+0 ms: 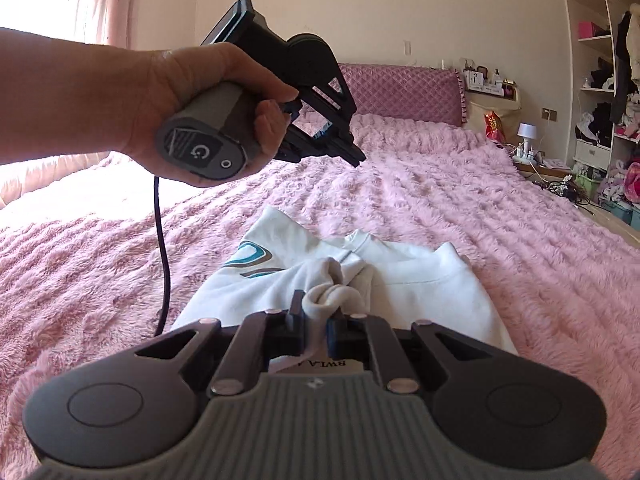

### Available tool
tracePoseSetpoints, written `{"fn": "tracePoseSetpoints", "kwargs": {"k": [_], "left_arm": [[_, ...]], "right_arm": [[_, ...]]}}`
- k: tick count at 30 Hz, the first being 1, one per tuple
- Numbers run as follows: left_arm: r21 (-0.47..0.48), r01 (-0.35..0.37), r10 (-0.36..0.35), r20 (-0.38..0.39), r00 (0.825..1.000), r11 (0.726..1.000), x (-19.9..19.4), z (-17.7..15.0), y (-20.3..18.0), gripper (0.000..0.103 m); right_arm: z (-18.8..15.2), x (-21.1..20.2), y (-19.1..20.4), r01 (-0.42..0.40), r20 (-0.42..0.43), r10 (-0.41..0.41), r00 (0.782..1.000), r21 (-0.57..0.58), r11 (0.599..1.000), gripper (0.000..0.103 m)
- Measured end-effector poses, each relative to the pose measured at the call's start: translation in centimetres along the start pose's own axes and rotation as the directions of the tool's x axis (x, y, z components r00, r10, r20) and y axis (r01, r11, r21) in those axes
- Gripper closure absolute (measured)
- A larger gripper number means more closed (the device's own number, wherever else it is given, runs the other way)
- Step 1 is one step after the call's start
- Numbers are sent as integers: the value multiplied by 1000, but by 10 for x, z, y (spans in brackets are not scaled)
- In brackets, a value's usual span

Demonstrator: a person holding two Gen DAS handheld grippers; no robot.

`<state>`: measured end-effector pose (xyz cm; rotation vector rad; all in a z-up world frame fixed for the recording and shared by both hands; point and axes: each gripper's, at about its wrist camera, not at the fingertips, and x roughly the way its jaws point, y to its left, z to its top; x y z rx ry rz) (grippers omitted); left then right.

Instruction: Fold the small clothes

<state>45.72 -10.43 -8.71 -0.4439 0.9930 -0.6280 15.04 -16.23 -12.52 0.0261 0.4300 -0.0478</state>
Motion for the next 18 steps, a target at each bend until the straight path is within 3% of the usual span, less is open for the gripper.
{"fn": "tracePoseSetpoints", "kwargs": {"k": [2,3,5,8,9,11,12,15,18], "left_arm": [[90,-160,167,-81,983,983,21,-11,-14,97],[134,-204,218,-96,971,970,28,-15,-20,95],[264,-302,342,-120,932,916,44,-30,-39,65],[484,-423,513,-64,856,766,65,-57,-64,41],[538,-464,567,-34,823,704,72,-65,-71,38],[614,-479,621,-23,783,627,86,-78,-78,35],[622,-475,627,-33,778,622,89,-82,-78,35],[608,-463,635,-89,768,645,99,-87,-76,37],[578,-488,656,-111,747,654,105,-87,-67,50]], "right_arm": [[-5,0,-6,-13,-6,13,1000,18,1000,99],[-8,1,-9,-18,-11,18,1000,24,1000,99],[-12,2,-11,-25,-11,26,1000,29,999,99],[-11,4,-12,-32,-11,32,999,45,998,99],[-12,4,-12,-34,-13,35,999,55,998,99],[-12,5,-14,-38,-17,39,999,66,997,99],[-12,5,-14,-39,-18,41,999,70,997,99],[-12,7,-15,-43,-21,44,999,77,996,99],[-13,7,-15,-47,-22,49,999,82,995,99]]}}
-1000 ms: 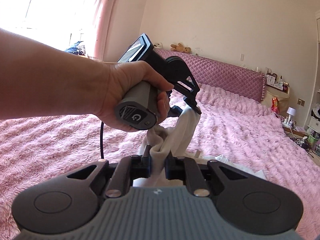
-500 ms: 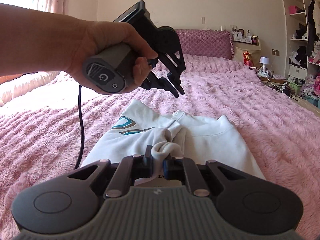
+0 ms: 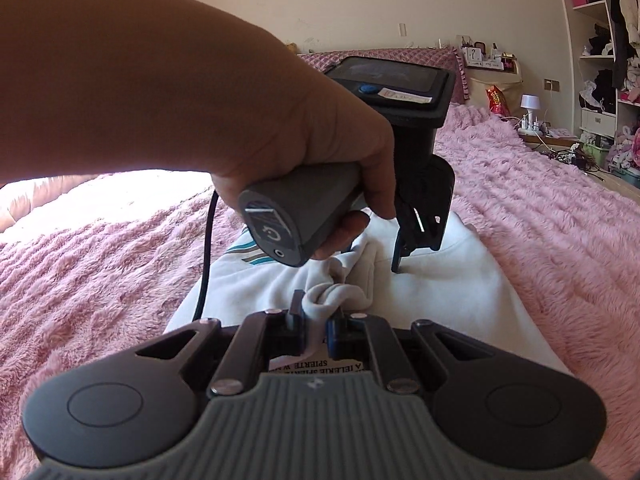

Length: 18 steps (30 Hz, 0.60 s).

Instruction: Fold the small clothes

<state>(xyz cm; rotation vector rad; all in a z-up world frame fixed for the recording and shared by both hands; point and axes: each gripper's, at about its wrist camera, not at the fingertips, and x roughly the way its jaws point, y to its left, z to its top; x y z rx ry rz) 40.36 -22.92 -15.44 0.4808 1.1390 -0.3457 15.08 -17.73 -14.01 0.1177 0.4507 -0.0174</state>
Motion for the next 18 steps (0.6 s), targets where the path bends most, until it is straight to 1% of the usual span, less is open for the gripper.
{"fn": "tracePoseSetpoints", "kwargs": {"k": [2,3,4,5,6,9,12,14,18], "left_arm": [[-25,-17,17,-14,1000,1000,0,2,1,69],[-31,-11,11,-15,1000,999,0,2,3,71],[-39,3,-4,-18,1000,999,0,2,5,76],[-42,6,-7,-18,1000,999,-1,3,7,83],[-37,0,-1,-14,1000,999,-1,2,7,87],[-51,-4,5,20,1000,999,-7,0,8,91],[-91,5,2,83,997,996,-23,2,14,93],[-131,34,-18,122,992,991,-36,7,21,93],[-199,130,-94,178,979,971,-61,24,29,93]], "right_arm": [[-1,1,-1,-1,-3,1,1000,5,1000,99],[0,2,-2,-2,-6,2,1000,10,1000,99],[0,2,-4,-4,-8,5,1000,16,1000,99],[0,3,-4,-5,-10,5,1000,22,1000,99],[0,4,-4,-5,-10,6,1000,25,1000,99],[3,4,-6,-6,-8,7,1000,35,999,99],[6,1,-7,-6,9,5,1000,43,999,99],[9,-4,-10,-1,27,-1,1000,54,999,99],[18,-14,-24,23,64,-29,998,95,995,99]]}}
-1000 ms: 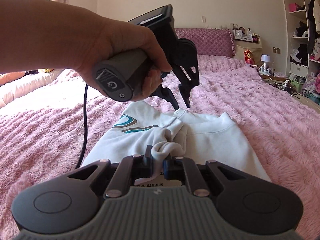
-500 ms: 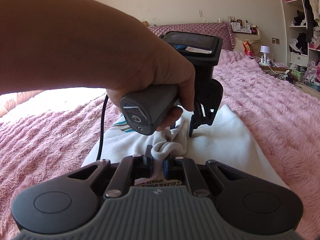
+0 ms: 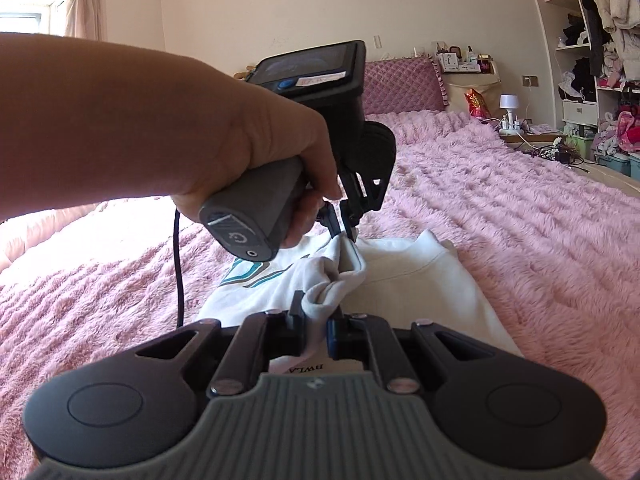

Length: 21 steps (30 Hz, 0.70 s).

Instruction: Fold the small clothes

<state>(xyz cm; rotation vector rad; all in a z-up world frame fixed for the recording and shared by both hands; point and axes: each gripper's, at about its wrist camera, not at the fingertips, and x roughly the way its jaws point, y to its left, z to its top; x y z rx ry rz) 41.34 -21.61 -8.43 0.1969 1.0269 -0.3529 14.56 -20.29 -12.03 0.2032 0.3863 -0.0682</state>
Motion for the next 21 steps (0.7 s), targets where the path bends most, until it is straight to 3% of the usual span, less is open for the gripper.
{"fn": "tracePoseSetpoints", "kwargs": {"k": [6,11,21], "left_arm": [[-22,86,-85,38,996,996,-13,13,-27,93],[-9,133,-133,21,991,991,6,5,-61,93],[-8,112,-112,-17,994,994,43,-15,-91,94]], "right_arm": [[17,-12,-34,70,46,-72,996,48,996,99],[14,-17,-64,130,32,-133,991,69,989,99],[-24,-3,-106,197,-87,-187,978,116,974,99]]}}
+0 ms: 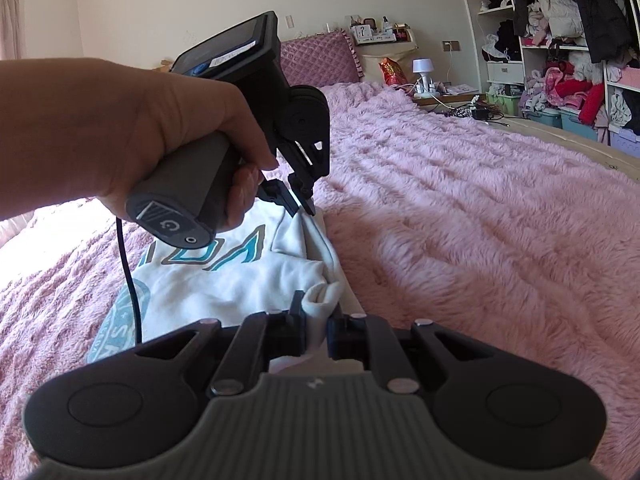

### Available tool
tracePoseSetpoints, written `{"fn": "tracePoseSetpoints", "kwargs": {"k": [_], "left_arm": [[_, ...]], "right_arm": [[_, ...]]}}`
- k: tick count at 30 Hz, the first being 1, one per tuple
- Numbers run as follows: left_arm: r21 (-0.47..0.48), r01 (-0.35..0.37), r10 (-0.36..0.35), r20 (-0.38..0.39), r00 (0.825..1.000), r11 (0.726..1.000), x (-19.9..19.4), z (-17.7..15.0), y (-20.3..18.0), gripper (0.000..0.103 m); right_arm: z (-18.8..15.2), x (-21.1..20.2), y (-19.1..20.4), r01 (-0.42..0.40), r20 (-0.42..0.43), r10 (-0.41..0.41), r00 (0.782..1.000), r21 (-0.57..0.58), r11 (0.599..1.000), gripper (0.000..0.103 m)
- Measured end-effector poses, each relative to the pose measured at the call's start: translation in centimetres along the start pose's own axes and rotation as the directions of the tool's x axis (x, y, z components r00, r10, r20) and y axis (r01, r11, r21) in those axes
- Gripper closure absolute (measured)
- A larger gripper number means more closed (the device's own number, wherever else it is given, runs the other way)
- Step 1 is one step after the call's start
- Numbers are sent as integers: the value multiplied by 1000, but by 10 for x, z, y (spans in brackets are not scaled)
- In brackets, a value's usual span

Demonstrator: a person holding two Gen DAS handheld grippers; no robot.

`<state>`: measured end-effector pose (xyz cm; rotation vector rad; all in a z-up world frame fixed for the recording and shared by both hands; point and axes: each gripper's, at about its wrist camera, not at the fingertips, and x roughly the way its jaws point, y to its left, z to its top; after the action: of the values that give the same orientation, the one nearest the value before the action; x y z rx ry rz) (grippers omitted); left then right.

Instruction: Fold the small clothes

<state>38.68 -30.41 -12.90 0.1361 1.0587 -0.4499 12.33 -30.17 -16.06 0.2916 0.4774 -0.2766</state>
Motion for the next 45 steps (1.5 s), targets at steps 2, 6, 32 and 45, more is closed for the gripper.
{"fn": "tracePoseSetpoints", "kwargs": {"k": [2,6,32,45], "left_arm": [[10,-15,15,-4,1000,1000,6,-2,-3,94],[15,-30,30,-5,1000,999,12,-4,-7,87],[-164,148,-123,155,980,975,-123,-176,173,71],[-195,189,-154,182,971,962,-101,-200,173,61]], "right_arm": [[-4,6,-5,4,-22,-4,1000,13,1000,99],[-10,15,-8,14,-48,-14,999,2,1000,99],[84,72,-12,-186,-49,180,982,-167,968,80],[104,188,0,-198,-204,157,966,-197,960,87]]}}
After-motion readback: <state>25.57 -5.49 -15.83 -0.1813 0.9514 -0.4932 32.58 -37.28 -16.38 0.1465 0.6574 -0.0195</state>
